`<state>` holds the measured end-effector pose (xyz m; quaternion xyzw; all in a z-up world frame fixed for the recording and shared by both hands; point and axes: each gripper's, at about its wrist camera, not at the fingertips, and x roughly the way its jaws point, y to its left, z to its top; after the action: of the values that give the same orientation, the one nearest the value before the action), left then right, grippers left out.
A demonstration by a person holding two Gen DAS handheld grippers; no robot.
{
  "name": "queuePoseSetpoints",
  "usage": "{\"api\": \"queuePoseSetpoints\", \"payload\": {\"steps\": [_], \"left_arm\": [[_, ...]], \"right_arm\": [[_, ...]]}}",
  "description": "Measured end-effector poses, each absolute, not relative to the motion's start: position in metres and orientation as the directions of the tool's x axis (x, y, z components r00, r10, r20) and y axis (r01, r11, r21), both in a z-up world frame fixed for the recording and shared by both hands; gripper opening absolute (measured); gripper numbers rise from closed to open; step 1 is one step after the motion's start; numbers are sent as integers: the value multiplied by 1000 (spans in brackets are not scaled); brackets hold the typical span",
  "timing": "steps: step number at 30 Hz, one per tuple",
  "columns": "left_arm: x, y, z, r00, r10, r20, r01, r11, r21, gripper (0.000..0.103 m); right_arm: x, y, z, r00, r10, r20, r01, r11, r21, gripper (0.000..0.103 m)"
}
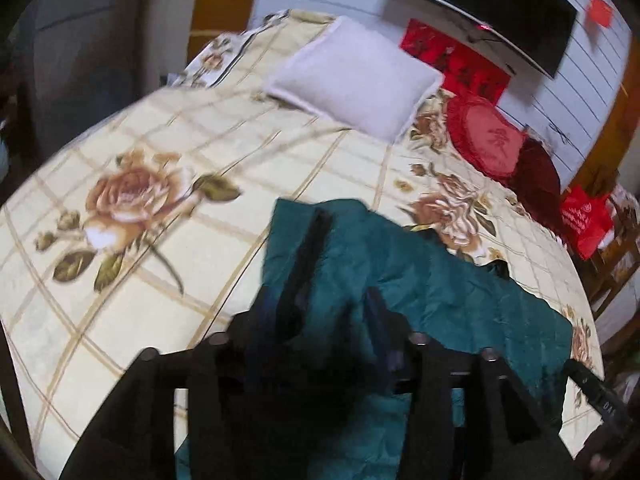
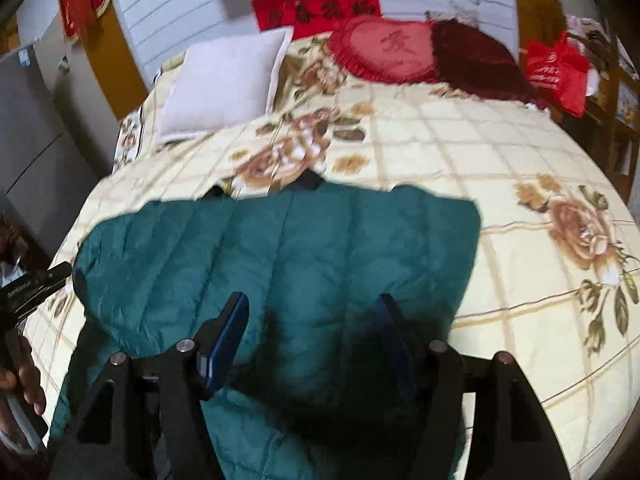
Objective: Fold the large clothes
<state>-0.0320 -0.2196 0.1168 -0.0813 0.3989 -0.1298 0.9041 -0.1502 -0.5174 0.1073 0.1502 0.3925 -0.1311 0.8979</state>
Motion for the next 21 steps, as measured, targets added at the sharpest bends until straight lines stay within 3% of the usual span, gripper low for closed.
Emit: {"api": "queuePoseSetpoints", "payload": {"steps": [9, 13, 16, 21], "left_arm": [[-5, -280, 78, 612, -224, -759, 269, 961, -67, 64], [3, -284, 59, 605, -231, -762, 287, 956, -62, 67], [0, -287, 54, 619, -225, -753, 298, 954, -41, 67], [-3, -288, 49, 634, -220, -742, 301, 953, -25, 67]], "right_arm": [[-96, -496, 83, 628, -131, -767, 330, 938, 110, 69], [-78, -488, 57, 587, -184, -788, 321, 947, 19, 74], [-78, -491, 47, 600, -186, -778, 325, 945, 26, 76], [-88, -488, 64, 599, -201, -775, 334, 942, 14, 75]]}}
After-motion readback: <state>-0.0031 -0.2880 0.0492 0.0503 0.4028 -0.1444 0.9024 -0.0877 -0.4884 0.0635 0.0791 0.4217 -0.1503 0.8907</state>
